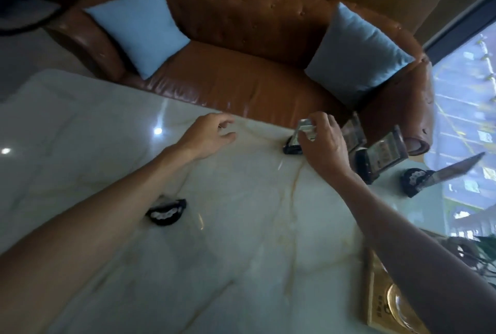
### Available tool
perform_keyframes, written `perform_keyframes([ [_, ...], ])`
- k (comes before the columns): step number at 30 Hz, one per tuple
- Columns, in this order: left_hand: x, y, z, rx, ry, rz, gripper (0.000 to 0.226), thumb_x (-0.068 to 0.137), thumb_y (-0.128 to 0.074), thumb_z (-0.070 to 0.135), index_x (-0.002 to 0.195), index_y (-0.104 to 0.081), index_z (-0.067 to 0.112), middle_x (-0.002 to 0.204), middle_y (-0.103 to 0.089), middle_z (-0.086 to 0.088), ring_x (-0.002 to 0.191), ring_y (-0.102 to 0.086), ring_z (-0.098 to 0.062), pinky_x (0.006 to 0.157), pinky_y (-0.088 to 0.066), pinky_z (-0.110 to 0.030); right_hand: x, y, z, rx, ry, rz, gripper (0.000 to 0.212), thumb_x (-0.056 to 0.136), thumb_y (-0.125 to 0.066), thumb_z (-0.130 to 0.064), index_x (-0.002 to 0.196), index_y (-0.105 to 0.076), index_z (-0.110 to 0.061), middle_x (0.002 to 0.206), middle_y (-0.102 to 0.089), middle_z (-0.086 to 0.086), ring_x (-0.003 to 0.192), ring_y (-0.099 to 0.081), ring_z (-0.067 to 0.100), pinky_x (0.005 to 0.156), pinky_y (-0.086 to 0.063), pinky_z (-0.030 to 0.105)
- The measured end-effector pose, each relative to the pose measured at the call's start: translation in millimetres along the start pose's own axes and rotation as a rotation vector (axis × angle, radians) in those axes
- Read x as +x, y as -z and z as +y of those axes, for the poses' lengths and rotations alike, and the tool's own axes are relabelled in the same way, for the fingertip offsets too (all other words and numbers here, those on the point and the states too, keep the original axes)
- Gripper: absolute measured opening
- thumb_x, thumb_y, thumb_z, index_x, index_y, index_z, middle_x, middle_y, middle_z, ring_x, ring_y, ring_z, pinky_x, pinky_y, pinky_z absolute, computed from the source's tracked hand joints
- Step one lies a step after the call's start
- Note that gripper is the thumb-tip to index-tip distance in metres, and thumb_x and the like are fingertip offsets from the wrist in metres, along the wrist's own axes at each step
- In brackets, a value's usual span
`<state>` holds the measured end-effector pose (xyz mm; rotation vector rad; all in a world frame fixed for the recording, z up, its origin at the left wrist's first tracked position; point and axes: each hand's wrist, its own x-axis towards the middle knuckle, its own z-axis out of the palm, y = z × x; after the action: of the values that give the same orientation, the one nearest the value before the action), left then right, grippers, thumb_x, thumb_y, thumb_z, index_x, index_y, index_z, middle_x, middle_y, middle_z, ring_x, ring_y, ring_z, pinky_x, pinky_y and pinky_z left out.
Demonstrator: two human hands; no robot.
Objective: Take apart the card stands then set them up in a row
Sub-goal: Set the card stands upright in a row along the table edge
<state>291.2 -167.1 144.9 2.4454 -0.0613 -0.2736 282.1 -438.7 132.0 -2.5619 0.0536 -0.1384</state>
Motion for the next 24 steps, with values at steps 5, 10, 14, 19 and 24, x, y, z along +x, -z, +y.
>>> perform_keyframes([
  [5, -78.6, 33.8, -57.7, -0.068, 0.093, 0.098, 0.062, 0.084, -0.076, 0.037, 0.139, -0.055, 0.017, 0.131, -0.059, -0.004, 0.120, -0.055, -0.012, 0.093, -0.037, -0.019, -42.6, -46.9, -78.2, 0.130, 0.162, -0.173, 0.047, 0.088, -0.071, -0.025, 0.128, -0.052, -0.013, 0.124, -0.058, 0.010, 0.104, -0.064, 0.024, 0.079, -0.053, 0.037],
  [10, -129.3, 47.1, -118.2, -0.093, 0.217, 0.056, 0.075, 0.075, -0.083, 0.035, 0.141, -0.052, 0.017, 0.138, -0.055, -0.007, 0.130, -0.052, -0.018, 0.106, -0.043, -0.032, -86.9, -109.4, -136.2, 0.127, 0.305, -0.508, 0.063, 0.085, -0.074, -0.023, 0.143, -0.047, -0.021, 0.135, -0.057, 0.006, 0.107, -0.064, 0.021, 0.090, -0.054, 0.041],
  [14, -156.4, 48.7, -161.6, -0.014, 0.277, -0.005, 0.065, 0.074, -0.080, 0.020, 0.134, -0.057, 0.015, 0.132, -0.059, -0.011, 0.124, -0.057, -0.024, 0.102, -0.046, -0.035, -114.9, -146.9, -171.8, 0.081, 0.371, -0.679, 0.059, 0.090, -0.068, -0.022, 0.143, -0.046, -0.029, 0.139, -0.058, -0.001, 0.113, -0.062, 0.019, 0.095, -0.051, 0.036],
  [19, -168.6, 43.0, -193.3, 0.032, 0.257, 0.078, 0.026, 0.079, -0.072, 0.010, 0.104, -0.074, 0.016, 0.103, -0.076, -0.006, 0.097, -0.071, -0.025, 0.084, -0.055, -0.036, -119.0, -176.5, -199.6, 0.065, 0.302, -0.676, 0.036, 0.088, -0.056, -0.012, 0.121, -0.066, -0.024, 0.114, -0.070, 0.004, 0.101, -0.064, 0.025, 0.085, -0.052, 0.035],
  [24, -137.2, 40.3, -179.4, 0.079, 0.185, 0.128, 0.023, 0.083, -0.061, 0.006, 0.094, -0.076, 0.020, 0.092, -0.077, -0.001, 0.084, -0.071, -0.021, 0.069, -0.052, -0.028, -87.3, -175.0, -195.0, 0.021, 0.261, -0.600, 0.026, 0.092, -0.052, -0.016, 0.107, -0.071, -0.023, 0.102, -0.073, 0.006, 0.092, -0.065, 0.028, 0.075, -0.052, 0.036],
])
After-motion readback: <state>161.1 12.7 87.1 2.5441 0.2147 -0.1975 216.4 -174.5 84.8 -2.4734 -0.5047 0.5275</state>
